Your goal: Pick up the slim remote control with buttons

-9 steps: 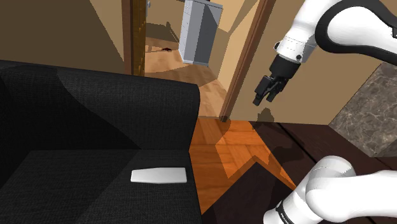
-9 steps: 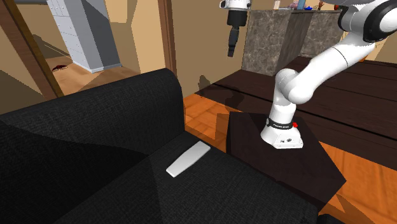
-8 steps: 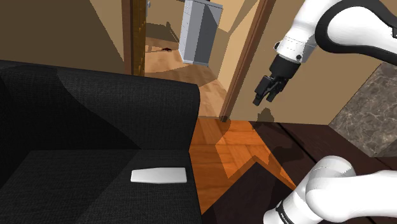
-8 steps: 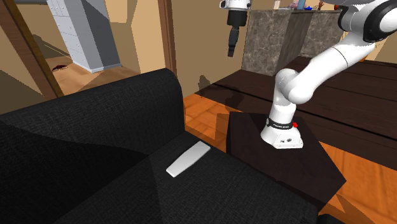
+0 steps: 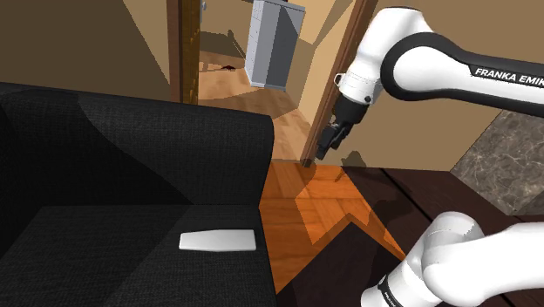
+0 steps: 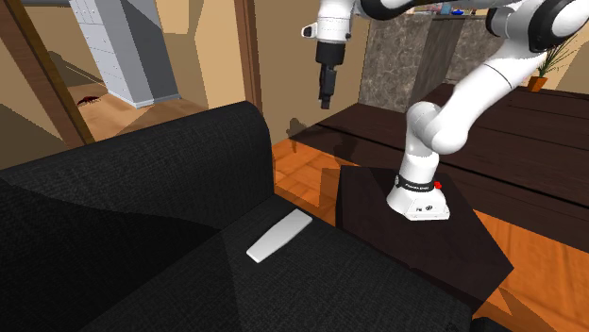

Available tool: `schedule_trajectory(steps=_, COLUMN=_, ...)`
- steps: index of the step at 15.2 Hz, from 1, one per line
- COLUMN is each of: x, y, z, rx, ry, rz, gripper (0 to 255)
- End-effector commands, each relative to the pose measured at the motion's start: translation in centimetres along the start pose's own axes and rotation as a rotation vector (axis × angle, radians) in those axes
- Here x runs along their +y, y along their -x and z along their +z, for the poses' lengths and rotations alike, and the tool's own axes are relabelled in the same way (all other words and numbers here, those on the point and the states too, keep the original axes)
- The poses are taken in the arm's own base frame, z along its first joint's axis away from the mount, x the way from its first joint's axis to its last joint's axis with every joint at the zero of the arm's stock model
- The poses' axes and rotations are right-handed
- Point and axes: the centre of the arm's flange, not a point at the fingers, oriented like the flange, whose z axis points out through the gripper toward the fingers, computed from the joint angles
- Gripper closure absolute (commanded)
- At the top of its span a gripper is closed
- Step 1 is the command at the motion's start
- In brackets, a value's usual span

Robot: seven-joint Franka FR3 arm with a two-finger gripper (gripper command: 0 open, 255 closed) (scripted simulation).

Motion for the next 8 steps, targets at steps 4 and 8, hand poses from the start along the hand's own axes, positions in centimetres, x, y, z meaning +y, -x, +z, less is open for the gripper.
schedule_trajectory(steps=4, x=-3.3, y=-3.5, z=4.7, rx=0.001, ry=-0.002, rz=-0.16, gripper=0)
schedule_trajectory(steps=8, x=-6.4, y=-5.7, z=8.3, rx=0.001, ry=-0.003, rz=-0.286, gripper=0)
